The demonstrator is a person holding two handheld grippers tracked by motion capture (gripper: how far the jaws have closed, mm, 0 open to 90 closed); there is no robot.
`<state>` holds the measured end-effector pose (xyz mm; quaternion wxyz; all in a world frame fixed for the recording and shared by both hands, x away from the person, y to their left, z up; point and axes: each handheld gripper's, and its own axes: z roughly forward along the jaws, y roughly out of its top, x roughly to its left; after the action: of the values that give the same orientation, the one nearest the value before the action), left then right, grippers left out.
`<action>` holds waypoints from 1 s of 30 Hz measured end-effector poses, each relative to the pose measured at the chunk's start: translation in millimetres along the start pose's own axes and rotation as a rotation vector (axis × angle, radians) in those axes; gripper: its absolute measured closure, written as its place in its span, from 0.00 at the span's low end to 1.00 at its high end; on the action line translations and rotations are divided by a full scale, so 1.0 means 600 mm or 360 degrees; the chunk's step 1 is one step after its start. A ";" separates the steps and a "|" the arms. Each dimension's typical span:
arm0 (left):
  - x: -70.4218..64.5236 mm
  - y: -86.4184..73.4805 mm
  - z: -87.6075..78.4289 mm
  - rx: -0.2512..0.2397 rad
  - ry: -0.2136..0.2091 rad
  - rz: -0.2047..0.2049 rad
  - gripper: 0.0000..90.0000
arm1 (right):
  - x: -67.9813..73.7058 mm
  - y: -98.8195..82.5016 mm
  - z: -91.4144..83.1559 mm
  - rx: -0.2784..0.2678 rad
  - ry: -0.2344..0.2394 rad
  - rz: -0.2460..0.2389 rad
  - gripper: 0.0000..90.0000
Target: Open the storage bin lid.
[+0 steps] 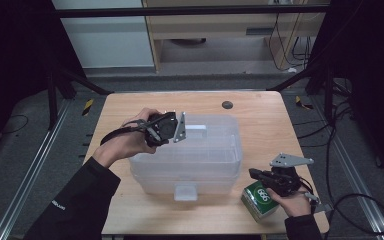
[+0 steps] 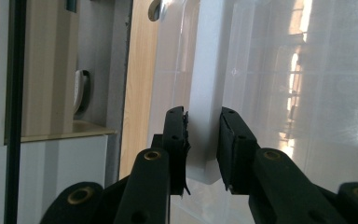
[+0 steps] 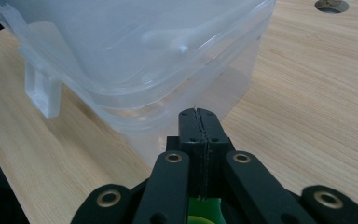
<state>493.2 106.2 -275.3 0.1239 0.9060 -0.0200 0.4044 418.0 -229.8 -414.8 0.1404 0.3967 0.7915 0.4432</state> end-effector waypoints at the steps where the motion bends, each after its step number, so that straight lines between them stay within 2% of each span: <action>1: 0.002 -0.001 0.001 -0.0005 -0.0004 -0.0005 0.82 | 0.000 0.000 0.000 -0.0003 0.0004 0.0000 1.00; 14: 0.024 -0.001 0.007 0.0007 0.0049 -0.0044 0.80 | 0.003 0.000 0.003 -0.0036 0.0049 0.0016 1.00; 18: 0.028 0.001 0.011 0.0026 0.0084 -0.0049 0.80 | 0.005 0.001 0.003 -0.0050 0.0058 0.0019 1.00; 30: 0.043 0.001 0.019 0.0042 0.0107 -0.0076 0.80 | 0.011 0.007 0.006 -0.0109 0.0082 0.0028 1.00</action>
<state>518.6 104.6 -263.4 0.1222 0.8937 0.0110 0.4316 417.9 -221.6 -412.7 0.1297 0.3870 0.7757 0.4814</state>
